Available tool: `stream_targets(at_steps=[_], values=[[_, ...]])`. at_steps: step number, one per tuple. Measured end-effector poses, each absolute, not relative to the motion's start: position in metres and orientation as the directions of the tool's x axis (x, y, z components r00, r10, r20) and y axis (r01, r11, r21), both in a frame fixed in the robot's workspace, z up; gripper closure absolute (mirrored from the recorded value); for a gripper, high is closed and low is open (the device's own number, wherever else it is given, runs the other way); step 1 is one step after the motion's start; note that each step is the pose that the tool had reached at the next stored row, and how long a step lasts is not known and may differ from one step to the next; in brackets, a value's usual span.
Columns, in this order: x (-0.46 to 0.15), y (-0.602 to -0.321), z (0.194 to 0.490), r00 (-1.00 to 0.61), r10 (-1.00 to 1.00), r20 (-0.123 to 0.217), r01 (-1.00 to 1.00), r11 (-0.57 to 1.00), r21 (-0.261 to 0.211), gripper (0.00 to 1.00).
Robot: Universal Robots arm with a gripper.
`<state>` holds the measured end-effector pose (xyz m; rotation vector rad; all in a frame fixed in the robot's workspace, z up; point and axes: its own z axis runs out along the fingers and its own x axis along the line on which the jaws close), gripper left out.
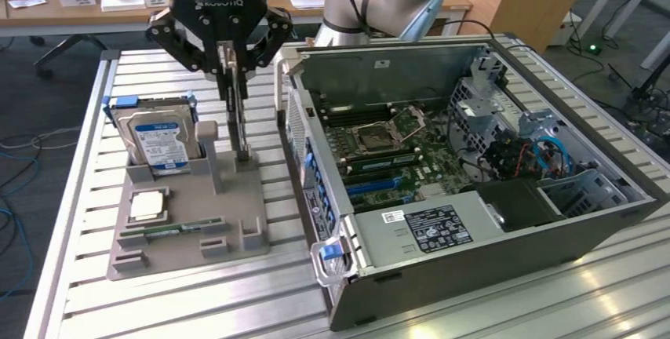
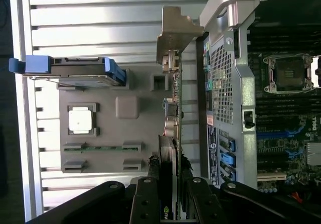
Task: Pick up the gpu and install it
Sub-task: 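Pick up the gpu and move the gpu toward the slot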
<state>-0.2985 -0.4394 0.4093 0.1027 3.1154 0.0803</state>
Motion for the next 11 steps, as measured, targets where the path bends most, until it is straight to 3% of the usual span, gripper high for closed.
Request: stream_targets(at_steps=[11], values=[[-0.2985, -0.4394, 0.4168, -0.998, 0.066, -0.022, 0.065, 0.997, 0.052, 0.74]])
